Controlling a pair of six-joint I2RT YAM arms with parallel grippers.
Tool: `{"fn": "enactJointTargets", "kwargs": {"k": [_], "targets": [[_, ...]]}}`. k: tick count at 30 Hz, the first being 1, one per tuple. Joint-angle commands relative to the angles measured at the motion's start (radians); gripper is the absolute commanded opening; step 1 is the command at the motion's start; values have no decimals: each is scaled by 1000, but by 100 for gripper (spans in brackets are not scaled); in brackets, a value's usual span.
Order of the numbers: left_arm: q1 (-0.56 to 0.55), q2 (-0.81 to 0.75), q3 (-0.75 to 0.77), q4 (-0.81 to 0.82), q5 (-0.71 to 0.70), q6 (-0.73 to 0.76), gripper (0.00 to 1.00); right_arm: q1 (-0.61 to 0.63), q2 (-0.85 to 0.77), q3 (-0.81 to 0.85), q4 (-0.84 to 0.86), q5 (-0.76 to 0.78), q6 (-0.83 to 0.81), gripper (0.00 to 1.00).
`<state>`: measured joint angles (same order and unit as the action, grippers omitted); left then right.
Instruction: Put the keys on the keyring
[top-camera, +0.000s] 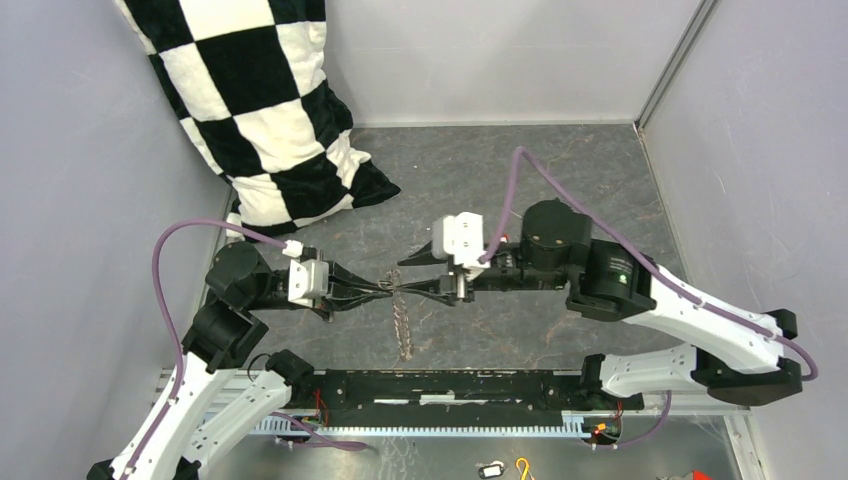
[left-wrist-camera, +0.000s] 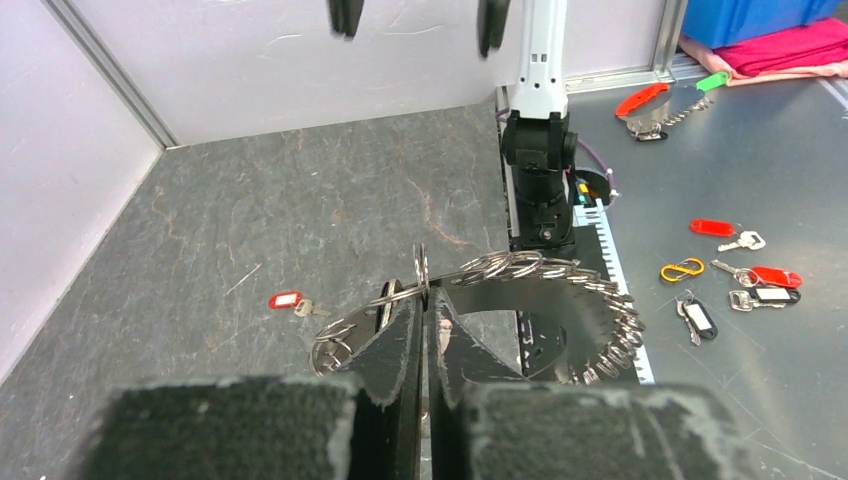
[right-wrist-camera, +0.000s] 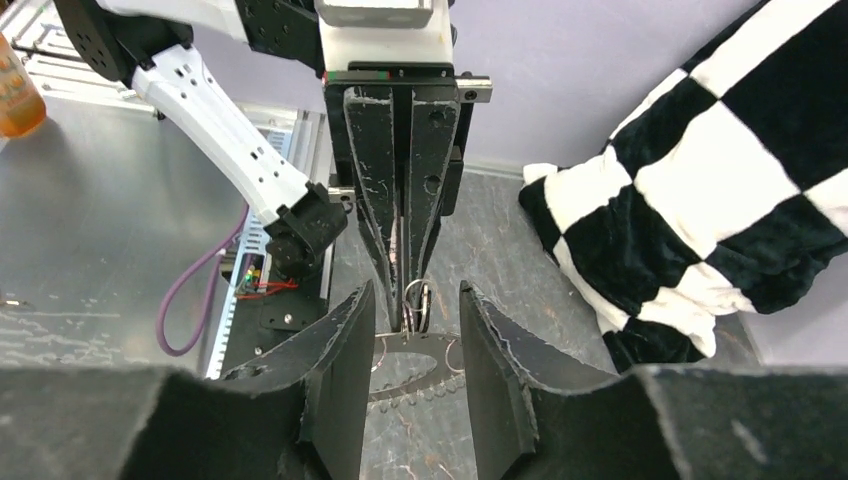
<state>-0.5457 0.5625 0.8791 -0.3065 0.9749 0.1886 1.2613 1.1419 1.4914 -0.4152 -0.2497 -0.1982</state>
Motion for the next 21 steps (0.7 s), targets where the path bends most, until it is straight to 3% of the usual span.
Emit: {"fn": "enactJointTargets", "kwargs": {"k": [1,11,21], "targets": [[0,-10,6,17,25,28,2,2,90,84,-109,-2,-50,42],[0,-17,12,-7,25,49,2,2,163,161,-198,-14,-81,37],[0,-18,13,-8,24,52,2,4,170,165,-212,-34,-84,25]]}}
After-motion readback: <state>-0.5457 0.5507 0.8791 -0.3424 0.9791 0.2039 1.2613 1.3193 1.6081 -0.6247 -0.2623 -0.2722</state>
